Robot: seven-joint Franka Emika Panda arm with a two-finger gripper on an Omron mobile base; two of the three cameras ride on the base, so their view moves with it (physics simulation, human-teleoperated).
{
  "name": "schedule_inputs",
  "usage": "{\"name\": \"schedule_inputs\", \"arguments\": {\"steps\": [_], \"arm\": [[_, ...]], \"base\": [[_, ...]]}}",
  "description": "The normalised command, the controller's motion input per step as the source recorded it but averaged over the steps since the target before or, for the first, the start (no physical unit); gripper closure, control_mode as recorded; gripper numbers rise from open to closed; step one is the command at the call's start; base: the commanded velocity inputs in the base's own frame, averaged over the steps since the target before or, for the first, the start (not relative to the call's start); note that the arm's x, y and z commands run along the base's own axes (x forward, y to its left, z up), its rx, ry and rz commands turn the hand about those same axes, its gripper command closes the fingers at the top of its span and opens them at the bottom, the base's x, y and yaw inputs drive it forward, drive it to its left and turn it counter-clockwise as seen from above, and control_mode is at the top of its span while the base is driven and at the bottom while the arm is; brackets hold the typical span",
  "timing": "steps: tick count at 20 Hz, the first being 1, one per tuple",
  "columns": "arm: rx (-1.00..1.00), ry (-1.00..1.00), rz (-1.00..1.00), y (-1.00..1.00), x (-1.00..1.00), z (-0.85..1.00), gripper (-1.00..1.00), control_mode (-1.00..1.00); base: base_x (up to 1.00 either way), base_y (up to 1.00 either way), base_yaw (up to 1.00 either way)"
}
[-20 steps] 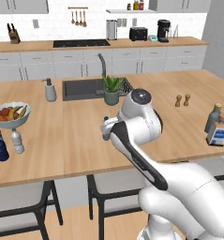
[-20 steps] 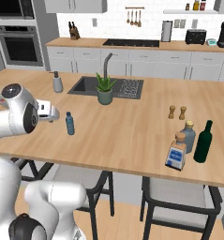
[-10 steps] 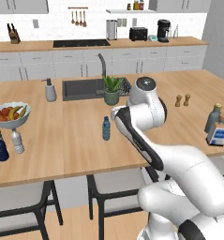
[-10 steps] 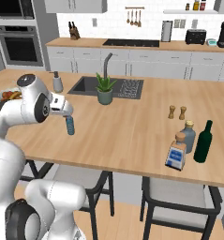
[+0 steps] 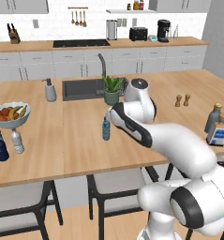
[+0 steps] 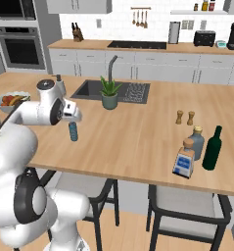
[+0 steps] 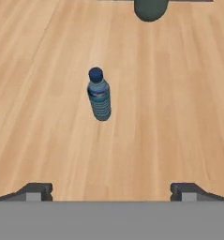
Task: Move the plastic bottles in the middle to the plastics group, and the glass bottles in the middle to the glass group.
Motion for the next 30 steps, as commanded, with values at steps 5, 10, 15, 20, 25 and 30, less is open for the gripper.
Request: {"name": "schedule_inputs", "arguments": {"steps": [5, 10, 15, 20, 25, 30], "arm": [[0.01, 0.0, 0.06, 0.12, 0.62, -0.21, -1.0, -1.0], [0.0, -0.01, 0.03, 0.14, 0.43, 0.0, -1.0, -1.0], [0.0, 0.0, 0.05, 0.12, 0.04, -0.03, -1.0, -1.0], [0.0, 0.0, 0.05, 0.03, 0.19, -0.23, -1.0, -1.0], [0.0, 0.0, 0.03, 0.0, 0.41, -0.26, -1.0, -1.0], [-0.02, 0.0, 0.0, 0.02, 0.22, -0.04, -1.0, -1.0]], "base": [[0.0, 0.0, 0.0], [0.0, 0.0, 0.0], [0.0, 0.0, 0.0], [0.0, 0.0, 0.0], [0.0, 0.0, 0.0], [0.0, 0.0, 0.0]]}}
